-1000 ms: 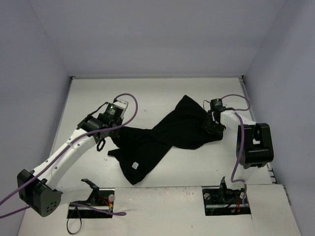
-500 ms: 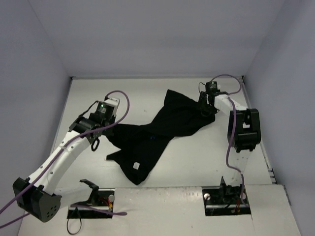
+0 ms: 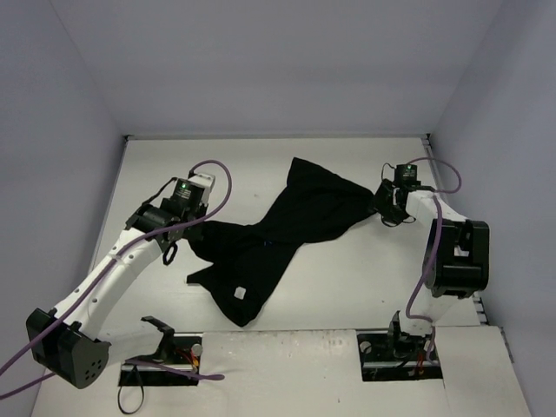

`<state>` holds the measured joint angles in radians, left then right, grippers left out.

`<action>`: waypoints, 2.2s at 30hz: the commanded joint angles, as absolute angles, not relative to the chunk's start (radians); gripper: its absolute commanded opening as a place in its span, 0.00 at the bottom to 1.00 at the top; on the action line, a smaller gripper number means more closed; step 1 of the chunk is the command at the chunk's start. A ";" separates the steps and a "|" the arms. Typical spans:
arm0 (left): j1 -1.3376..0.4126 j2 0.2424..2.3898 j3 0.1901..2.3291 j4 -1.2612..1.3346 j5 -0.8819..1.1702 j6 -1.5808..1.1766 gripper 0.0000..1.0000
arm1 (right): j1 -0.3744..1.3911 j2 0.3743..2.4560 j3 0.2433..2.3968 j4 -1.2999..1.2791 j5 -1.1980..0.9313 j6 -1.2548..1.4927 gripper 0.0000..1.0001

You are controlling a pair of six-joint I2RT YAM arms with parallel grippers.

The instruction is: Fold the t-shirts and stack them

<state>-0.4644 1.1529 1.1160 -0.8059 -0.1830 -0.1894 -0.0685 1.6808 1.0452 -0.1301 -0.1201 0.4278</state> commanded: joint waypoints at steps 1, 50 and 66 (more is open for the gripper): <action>-0.460 1.155 1.165 -0.772 -0.178 -0.189 0.00 | -0.051 1.698 1.021 -0.031 -0.186 0.530 0.49; -0.460 1.169 1.173 -0.774 -0.158 -0.209 0.00 | 0.063 1.718 1.289 -0.203 -0.065 0.327 0.52; -0.460 1.167 1.168 -0.778 -0.146 -0.215 0.00 | 0.055 1.879 1.240 -0.132 -0.042 0.243 0.52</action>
<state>-0.4644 1.1828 1.1240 -0.8047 -0.1488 -0.1978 0.0433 1.8588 1.2168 -0.1756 -0.0486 0.2793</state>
